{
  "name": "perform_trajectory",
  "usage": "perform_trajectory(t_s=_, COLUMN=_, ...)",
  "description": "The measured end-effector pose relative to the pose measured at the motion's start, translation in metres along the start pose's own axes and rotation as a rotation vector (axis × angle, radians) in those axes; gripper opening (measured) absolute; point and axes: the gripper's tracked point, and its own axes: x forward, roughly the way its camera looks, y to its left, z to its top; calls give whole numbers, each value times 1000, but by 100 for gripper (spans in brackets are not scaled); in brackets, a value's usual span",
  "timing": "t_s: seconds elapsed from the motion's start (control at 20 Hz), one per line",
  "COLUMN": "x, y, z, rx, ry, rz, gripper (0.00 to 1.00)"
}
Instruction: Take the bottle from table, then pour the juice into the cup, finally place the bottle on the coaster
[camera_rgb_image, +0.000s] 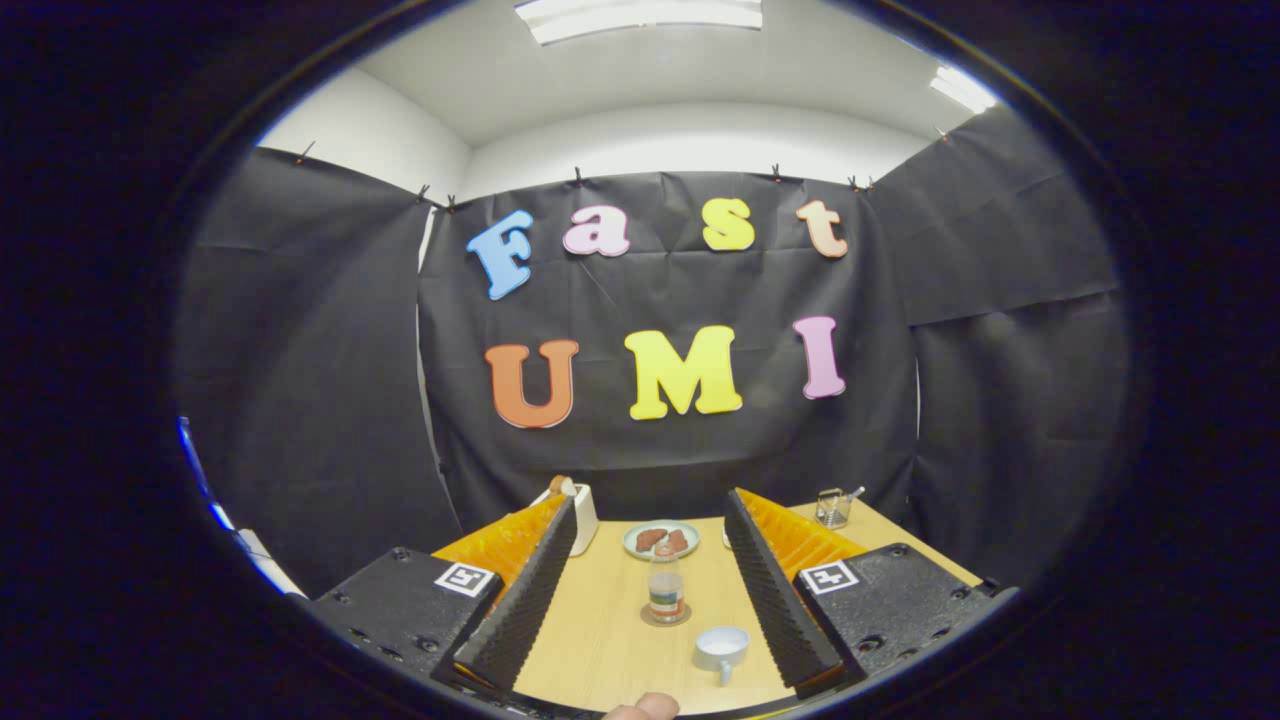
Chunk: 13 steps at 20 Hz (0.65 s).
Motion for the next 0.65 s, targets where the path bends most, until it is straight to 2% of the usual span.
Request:
perform_trajectory(t_s=0.3, x=9, y=-4, z=-27, rx=11, ry=44, rz=-13, gripper=96)
perform_trajectory(t_s=0.65, x=7, y=-2, z=-23, rx=-18, ry=3, rz=-13, gripper=96)
